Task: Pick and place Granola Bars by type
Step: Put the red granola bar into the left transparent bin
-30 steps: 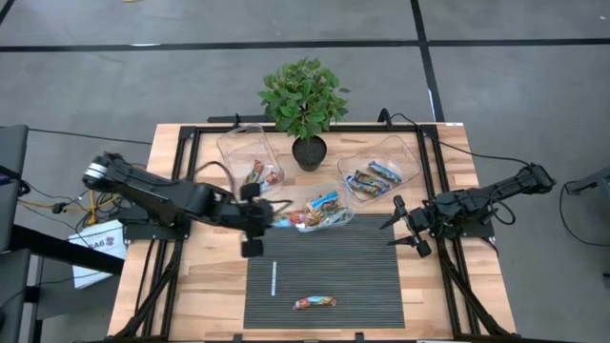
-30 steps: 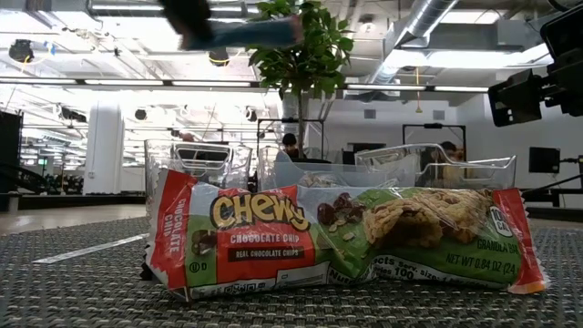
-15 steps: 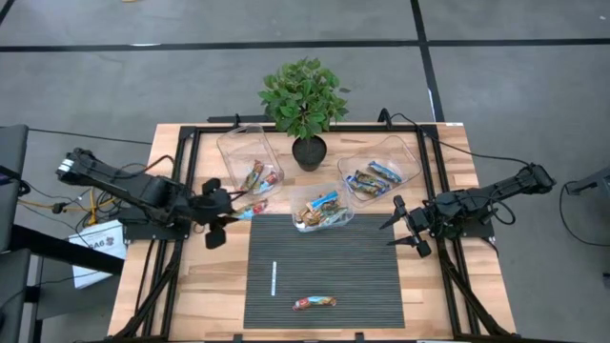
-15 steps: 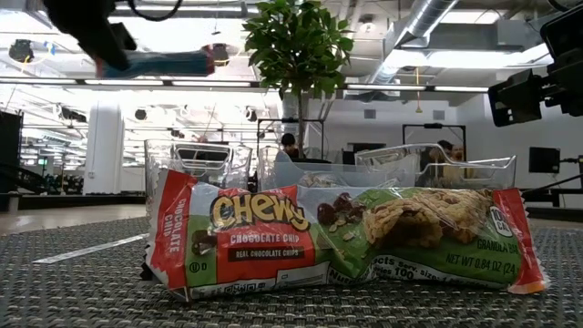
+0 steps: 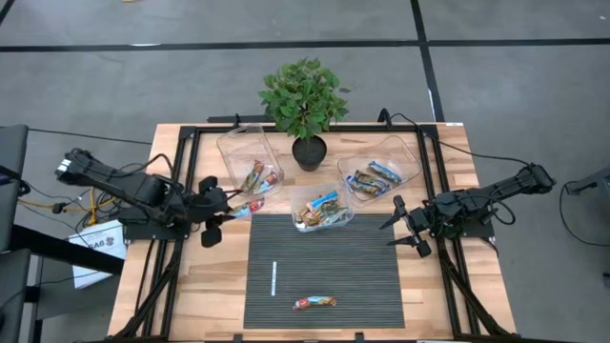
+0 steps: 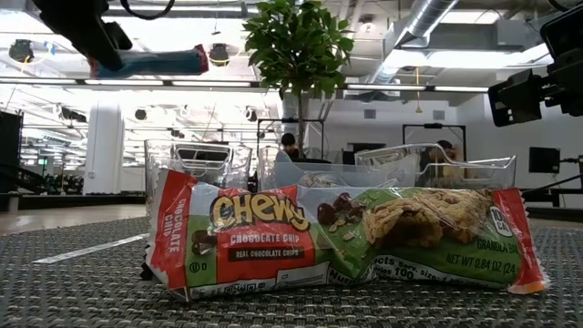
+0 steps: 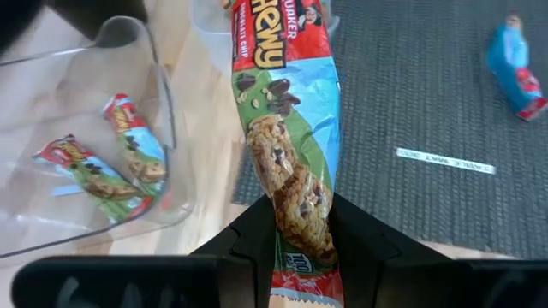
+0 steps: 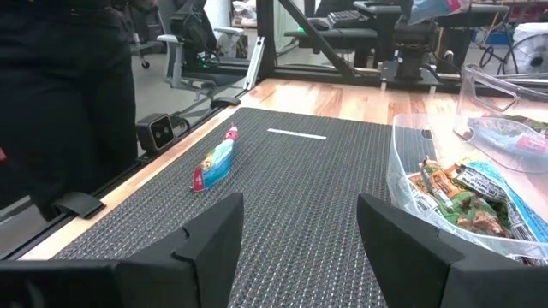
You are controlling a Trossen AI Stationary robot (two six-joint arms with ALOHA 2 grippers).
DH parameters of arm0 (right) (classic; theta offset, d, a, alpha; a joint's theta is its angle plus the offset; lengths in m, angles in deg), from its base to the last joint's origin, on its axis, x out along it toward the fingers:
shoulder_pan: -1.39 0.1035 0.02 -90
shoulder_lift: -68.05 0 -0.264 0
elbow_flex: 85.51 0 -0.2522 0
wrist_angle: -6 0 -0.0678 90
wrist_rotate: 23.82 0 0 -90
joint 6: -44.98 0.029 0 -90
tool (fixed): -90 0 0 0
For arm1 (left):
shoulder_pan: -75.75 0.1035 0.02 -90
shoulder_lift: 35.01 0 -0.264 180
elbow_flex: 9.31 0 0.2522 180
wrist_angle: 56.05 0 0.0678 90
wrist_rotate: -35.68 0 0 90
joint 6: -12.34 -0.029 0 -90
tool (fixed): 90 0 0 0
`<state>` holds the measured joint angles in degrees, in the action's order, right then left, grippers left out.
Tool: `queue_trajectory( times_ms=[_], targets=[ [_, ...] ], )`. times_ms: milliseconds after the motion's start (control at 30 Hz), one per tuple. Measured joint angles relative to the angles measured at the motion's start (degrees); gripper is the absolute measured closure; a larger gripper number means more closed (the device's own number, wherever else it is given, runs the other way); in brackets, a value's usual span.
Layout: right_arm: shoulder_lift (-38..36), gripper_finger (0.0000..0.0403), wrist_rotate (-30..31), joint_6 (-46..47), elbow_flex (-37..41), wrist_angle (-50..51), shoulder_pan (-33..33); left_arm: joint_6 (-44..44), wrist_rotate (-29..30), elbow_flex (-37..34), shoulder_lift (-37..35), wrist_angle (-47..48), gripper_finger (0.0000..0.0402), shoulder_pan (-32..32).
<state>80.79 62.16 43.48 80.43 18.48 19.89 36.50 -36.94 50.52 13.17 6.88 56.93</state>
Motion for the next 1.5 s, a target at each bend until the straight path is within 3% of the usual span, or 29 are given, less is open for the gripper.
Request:
queue_trajectory(
  times_ms=[267,433,867,1500],
  targets=[
    [0.0,0.0182,0.0,0.0,0.0,0.0,0.0,0.0,3.5,0.0,0.1,0.0,0.0319,7.4],
    [0.0,0.0182,0.0,0.0,0.0,0.0,0.0,-1.4,7.2,0.0,0.7,-0.5,0.0319,15.2],
    [0.0,0.0182,0.0,0.0,0.0,0.0,0.0,-3.6,8.9,0.0,2.1,-2.0,0.0319,35.6],
    [0.0,0.0182,0.0,0.0,0.0,0.0,0.0,-5.1,1.9,0.0,17.1,-14.0,0.0319,40.9]
  ],
)
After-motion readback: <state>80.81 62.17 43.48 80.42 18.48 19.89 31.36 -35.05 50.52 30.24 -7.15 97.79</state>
